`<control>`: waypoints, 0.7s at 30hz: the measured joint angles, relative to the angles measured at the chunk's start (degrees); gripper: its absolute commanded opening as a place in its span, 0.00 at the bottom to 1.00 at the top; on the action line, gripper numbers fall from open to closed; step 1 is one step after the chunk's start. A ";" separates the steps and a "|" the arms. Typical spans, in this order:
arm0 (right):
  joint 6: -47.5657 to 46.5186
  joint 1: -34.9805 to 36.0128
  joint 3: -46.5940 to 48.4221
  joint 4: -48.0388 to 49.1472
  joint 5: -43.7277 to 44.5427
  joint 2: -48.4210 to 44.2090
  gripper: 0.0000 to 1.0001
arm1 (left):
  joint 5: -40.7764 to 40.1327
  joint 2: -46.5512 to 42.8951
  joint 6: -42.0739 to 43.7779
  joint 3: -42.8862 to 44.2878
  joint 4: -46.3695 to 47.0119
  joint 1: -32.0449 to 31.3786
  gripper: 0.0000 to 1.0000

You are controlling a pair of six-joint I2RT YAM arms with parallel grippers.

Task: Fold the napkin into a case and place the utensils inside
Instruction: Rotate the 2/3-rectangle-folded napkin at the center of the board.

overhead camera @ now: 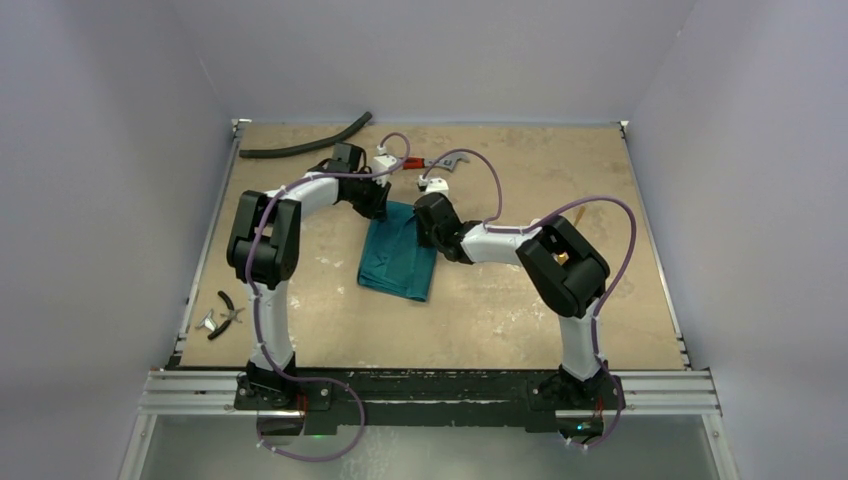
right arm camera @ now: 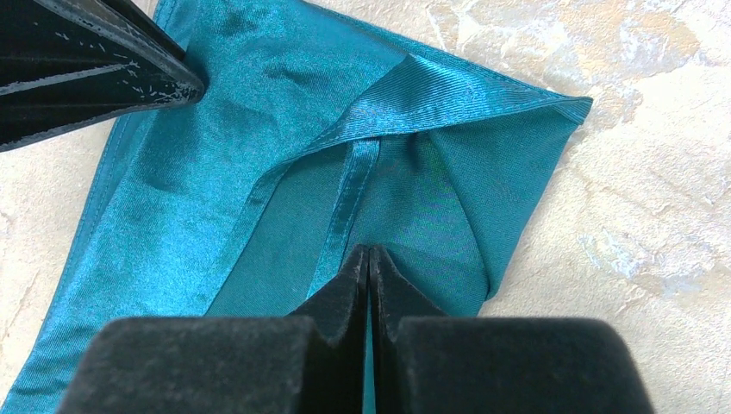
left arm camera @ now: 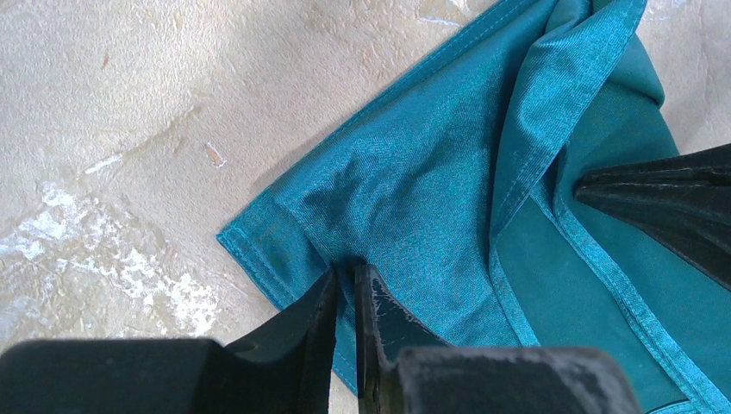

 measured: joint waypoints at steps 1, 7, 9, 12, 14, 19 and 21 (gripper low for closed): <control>0.11 0.00 0.00 0.00 0.00 0.00 0.00 | -0.13 0.00 0.13 0.00 0.00 -0.02 0.13; 0.31 0.00 0.00 0.04 -0.52 0.00 0.00 | -0.46 0.00 1.57 -0.09 0.09 -0.20 0.13; 0.55 0.00 0.00 0.04 -0.61 0.00 0.00 | -0.46 0.00 1.77 -0.09 0.09 -0.20 0.13; 0.87 0.00 0.17 0.00 -0.90 0.00 0.00 | -0.46 0.00 2.32 -0.09 0.11 -0.20 0.12; 1.07 0.00 0.79 0.02 -0.98 0.26 0.00 | -0.46 0.00 2.64 -0.09 0.09 -0.24 0.12; 1.18 0.00 4.11 0.33 -1.51 2.62 0.00 | -0.44 0.00 3.23 -0.09 0.04 -0.24 0.12; 1.29 0.00 5.42 0.39 -2.10 3.91 0.05 | -0.44 0.00 3.41 -0.09 0.02 -0.26 0.12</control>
